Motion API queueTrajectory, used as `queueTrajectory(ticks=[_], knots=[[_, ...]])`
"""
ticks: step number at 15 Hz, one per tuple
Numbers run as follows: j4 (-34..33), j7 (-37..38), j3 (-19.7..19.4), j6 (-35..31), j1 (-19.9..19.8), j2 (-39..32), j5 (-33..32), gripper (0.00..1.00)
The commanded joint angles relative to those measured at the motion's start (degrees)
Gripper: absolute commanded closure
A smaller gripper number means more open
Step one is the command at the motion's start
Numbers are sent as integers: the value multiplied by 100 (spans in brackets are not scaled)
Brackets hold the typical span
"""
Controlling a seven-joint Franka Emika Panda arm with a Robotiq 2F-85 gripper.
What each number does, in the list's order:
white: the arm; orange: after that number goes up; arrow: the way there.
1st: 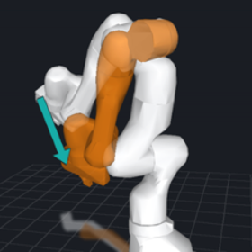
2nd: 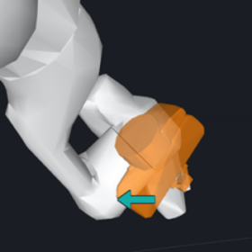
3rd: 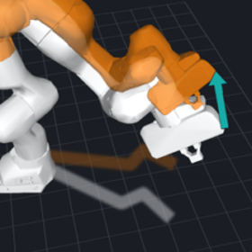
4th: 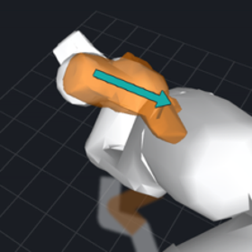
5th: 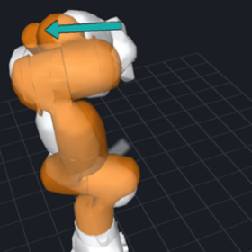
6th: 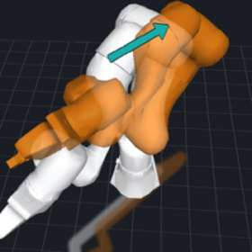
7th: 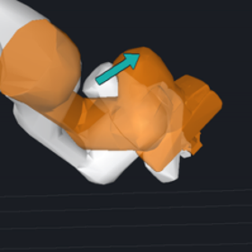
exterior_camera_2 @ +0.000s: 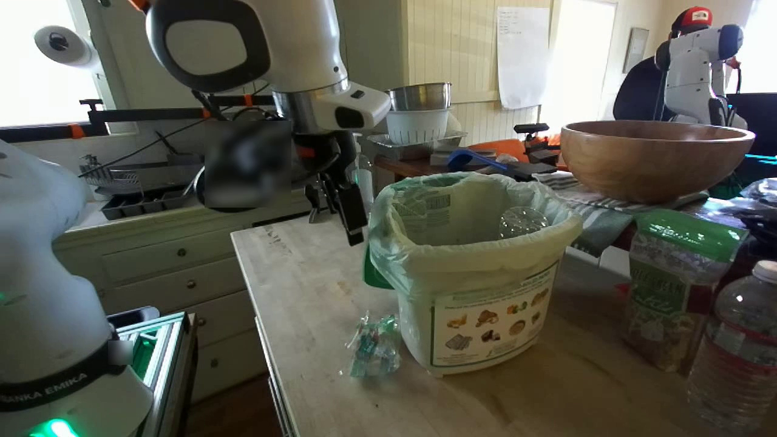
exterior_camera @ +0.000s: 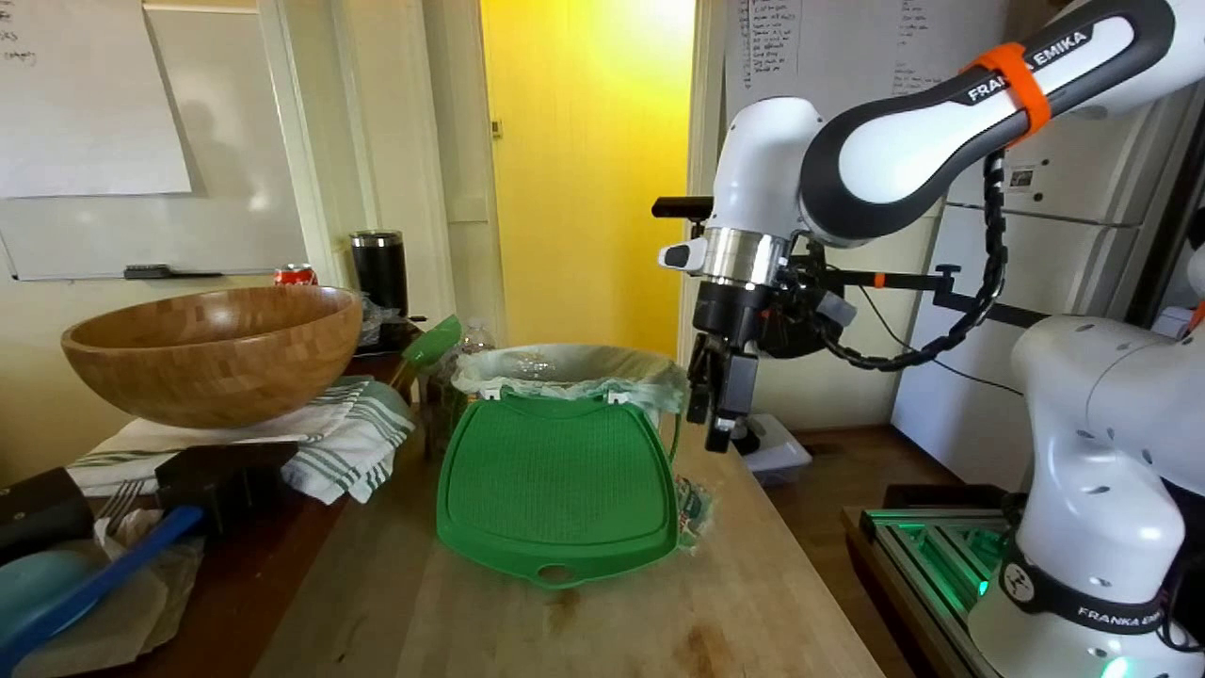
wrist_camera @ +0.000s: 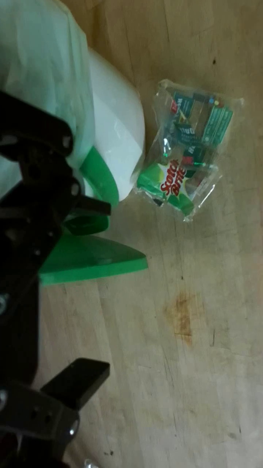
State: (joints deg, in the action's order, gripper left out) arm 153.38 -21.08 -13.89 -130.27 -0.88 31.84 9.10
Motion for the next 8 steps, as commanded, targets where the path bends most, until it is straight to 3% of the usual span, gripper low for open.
queueTrajectory(ticks=[1, 3, 4, 8], knots=[[318, 56, 103, -1014, 228, -158, 433, 0], [392, 54, 173, -1371, 322, -266, 447, 0], [264, 25, 115, -1035, 236, -174, 304, 0], [312, 39, 158, -1221, 301, -272, 308, 0]])
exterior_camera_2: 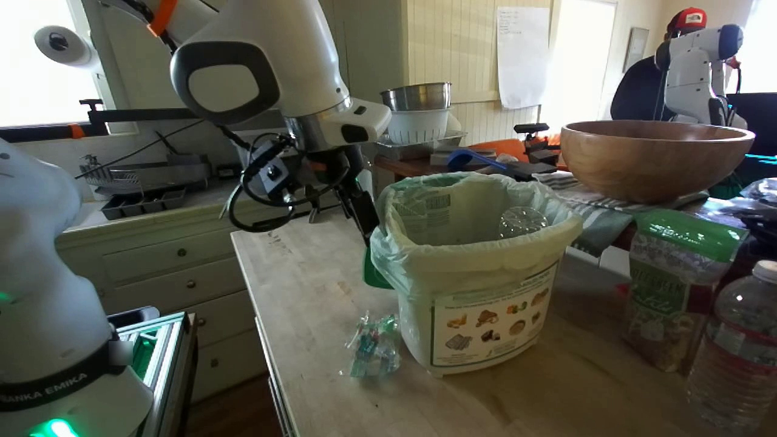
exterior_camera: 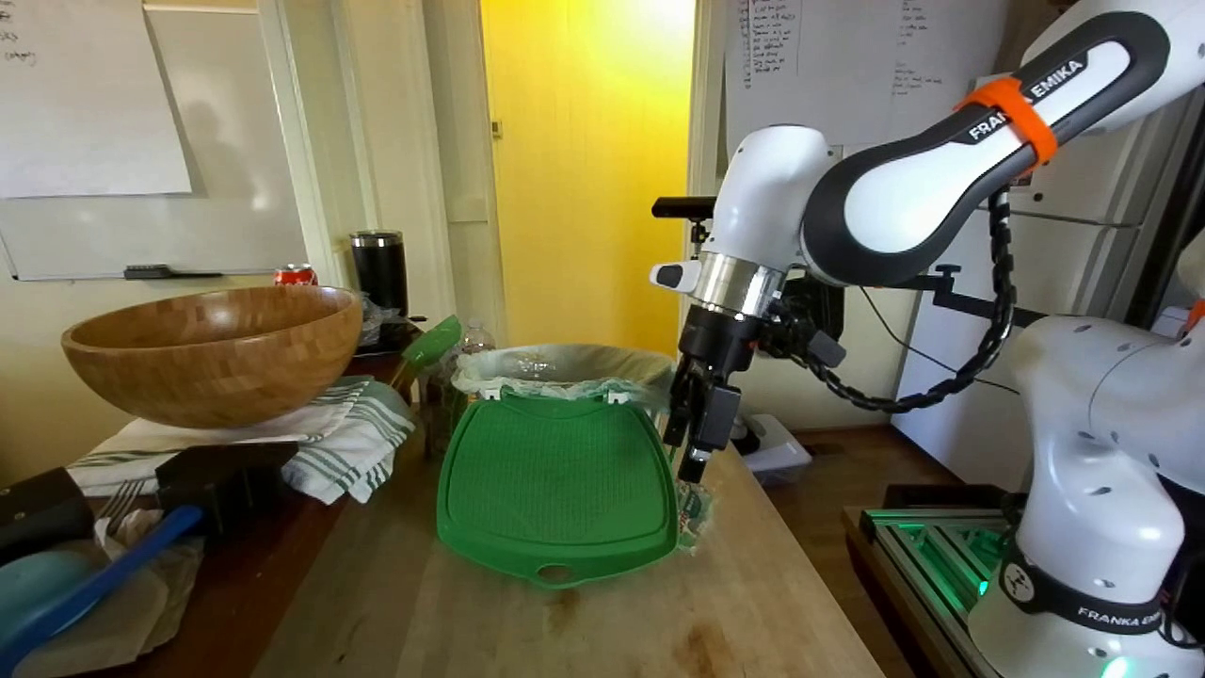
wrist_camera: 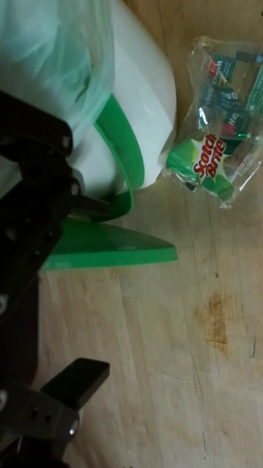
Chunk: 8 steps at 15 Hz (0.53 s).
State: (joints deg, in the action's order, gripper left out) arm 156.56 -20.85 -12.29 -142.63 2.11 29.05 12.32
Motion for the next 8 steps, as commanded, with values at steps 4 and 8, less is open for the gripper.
queueTrajectory(ticks=[4, 8], knots=[[95, 10, -41, -409, 154, -51, 248, 0], [171, 143, -24, -992, 311, -272, 449, 0]])
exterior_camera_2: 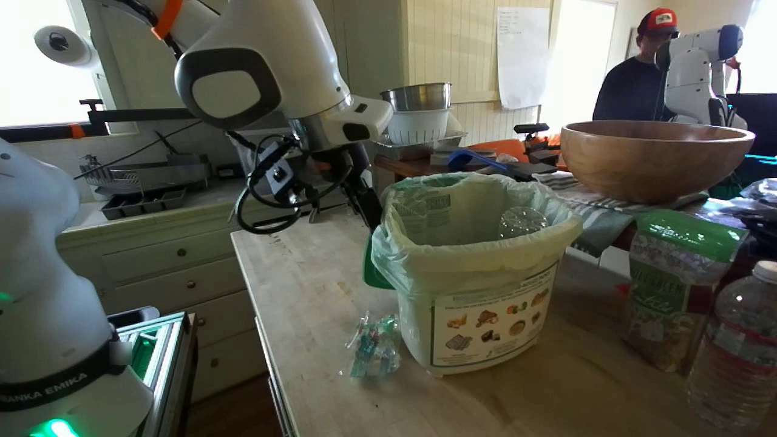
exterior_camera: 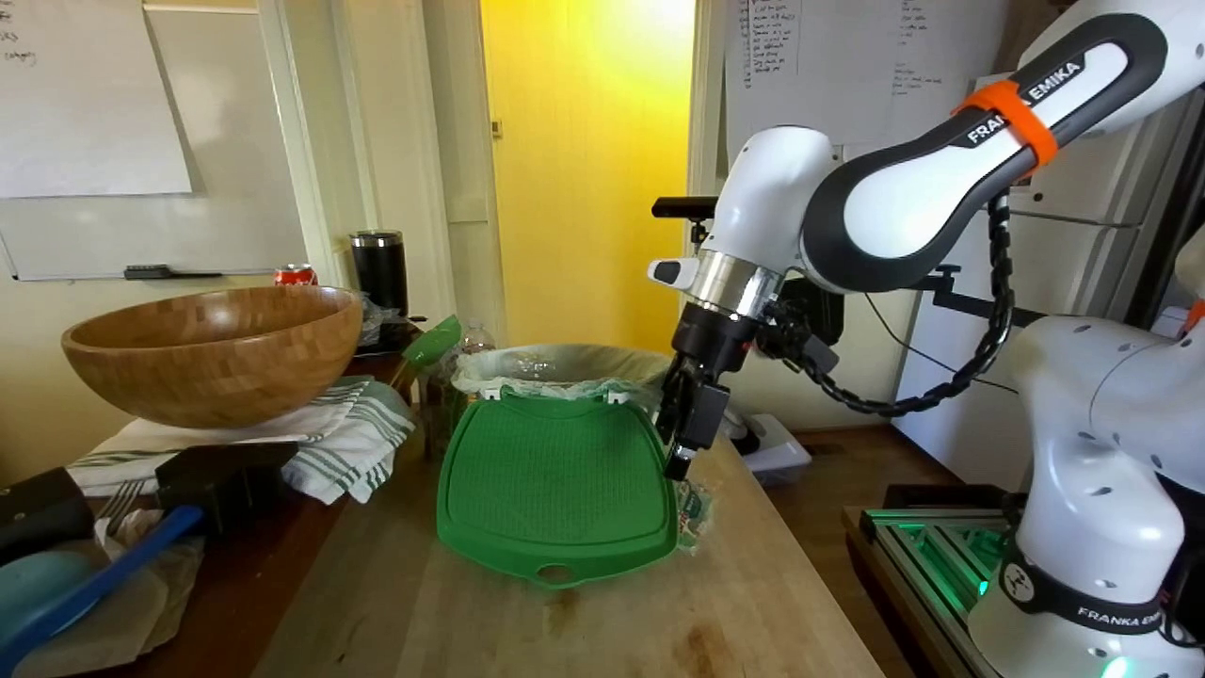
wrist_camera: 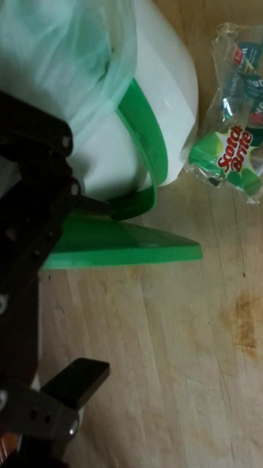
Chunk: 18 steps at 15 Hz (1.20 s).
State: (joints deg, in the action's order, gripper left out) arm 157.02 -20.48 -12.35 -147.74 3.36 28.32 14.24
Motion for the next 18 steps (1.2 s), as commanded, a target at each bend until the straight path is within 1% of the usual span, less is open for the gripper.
queueTrajectory(ticks=[1, 4, 8, 13, 18], knots=[[26, 134, -24, -579, 240, -360, 296, 0], [47, 256, -25, -964, 390, -625, 448, 0], [47, 42, -219, -1250, 872, -761, 1106, 0], [37, -680, -606, -1752, 1617, -628, 2326, 0], [2, -1356, -1130, -2112, 2296, -613, 3223, 0]])
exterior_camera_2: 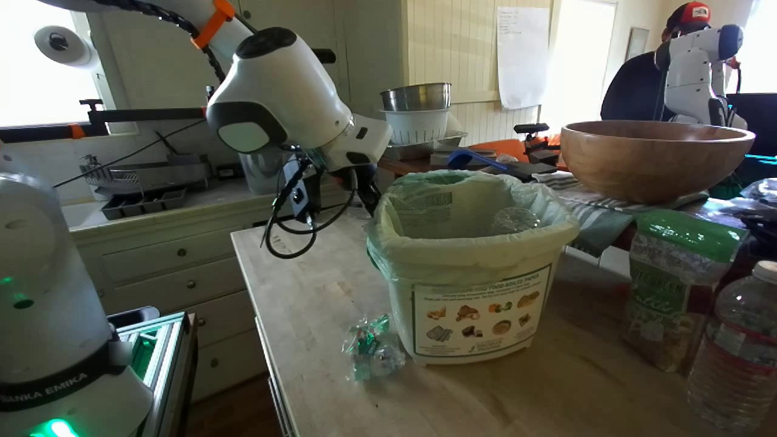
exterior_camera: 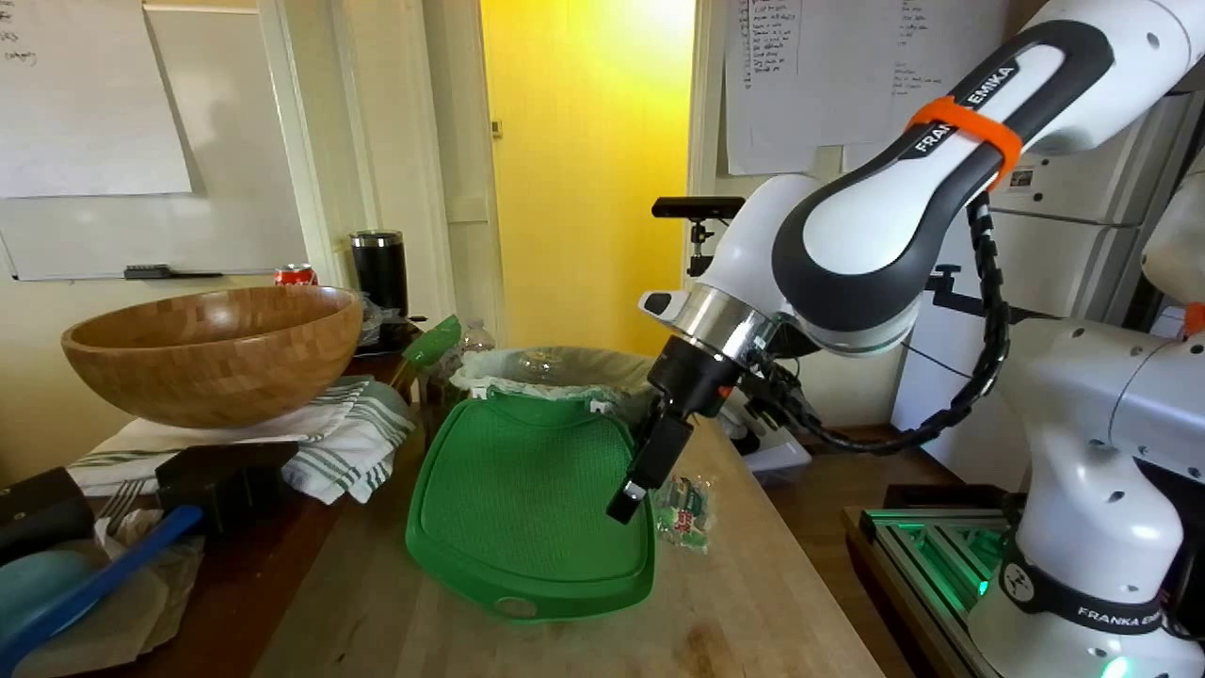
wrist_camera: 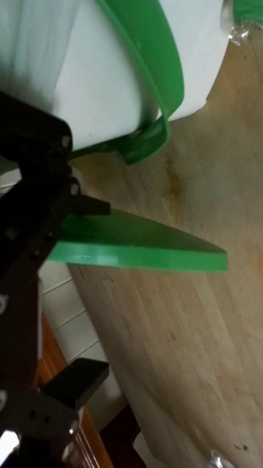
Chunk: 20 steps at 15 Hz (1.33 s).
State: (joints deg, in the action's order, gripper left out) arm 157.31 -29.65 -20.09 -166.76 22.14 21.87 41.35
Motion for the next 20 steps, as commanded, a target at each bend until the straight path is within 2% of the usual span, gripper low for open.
queueTrajectory(ticks=[1, 6, 9, 11, 16, 20], knots=[[-43, -563, -476, -259, 543, 29, 665, 0], [-233, -1173, -1107, -136, 1099, 19, 1375, 0], [-297, -1378, -1302, -134, 1213, -69, 1414, 0], [-297, -1346, -1296, -66, 1095, -215, 1141, 5], [-177, -1137, -1128, 335, 512, -601, -24, 0], [-112, -948, -948, 640, -144, -669, -1278, 0]])
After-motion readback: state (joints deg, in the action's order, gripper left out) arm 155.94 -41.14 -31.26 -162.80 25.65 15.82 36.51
